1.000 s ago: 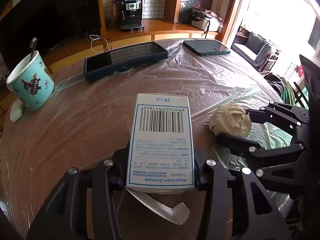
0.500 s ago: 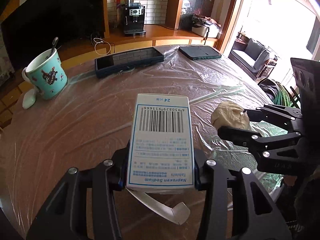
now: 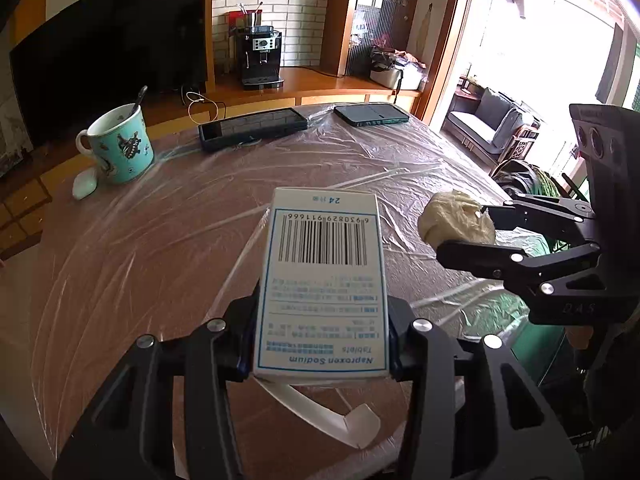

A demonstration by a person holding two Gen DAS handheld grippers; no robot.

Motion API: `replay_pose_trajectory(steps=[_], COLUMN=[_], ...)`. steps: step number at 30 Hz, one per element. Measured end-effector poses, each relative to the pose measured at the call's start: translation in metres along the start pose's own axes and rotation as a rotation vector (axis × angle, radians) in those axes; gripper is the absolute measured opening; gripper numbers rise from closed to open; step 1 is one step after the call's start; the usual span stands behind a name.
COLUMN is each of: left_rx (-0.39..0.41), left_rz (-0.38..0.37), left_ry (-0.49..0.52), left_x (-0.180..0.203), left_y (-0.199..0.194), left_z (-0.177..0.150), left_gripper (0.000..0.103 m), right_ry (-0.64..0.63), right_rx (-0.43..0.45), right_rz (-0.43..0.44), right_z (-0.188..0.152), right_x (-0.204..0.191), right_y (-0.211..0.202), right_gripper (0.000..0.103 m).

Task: Collect trash
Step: 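Lift the Naproxen box and beige bun and carry them over the black bin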

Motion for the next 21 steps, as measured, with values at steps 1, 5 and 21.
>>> replay_pose_trajectory(steps=[1, 5, 21], left_rx=[0.001, 0.009, -0.001], left_rz=[-0.003, -0.01, -0.076], left_ry=[-0.002, -0.006, 0.077], left_x=[0.0, 0.002, 0.028], left_y=[-0.003, -0.018, -0.069], left_z=[-0.003, -0.015, -0.088], left_gripper=[0.048, 0.048, 0.048], right_ry=[-0.005, -0.014, -0.091], right_rx=[0.002, 0.002, -0.019], right_rz=[0.004, 0.025, 0.126], right_z=[-0.003, -0.015, -0.081], right_x=[-0.003, -0.013, -0.057], right_y=[-0.005, -0.016, -0.056], right_gripper=[0.051, 0.051, 0.051])
Point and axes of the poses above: each gripper's, at about its wrist camera, not at the fingertips, and y roughly the way its jaws point, x to its right, z to its top, the point moved 10 cm from there along y, roughly the way its jaws point, and after that the axes turned 7 degrees about z, right-handed, at the moved point
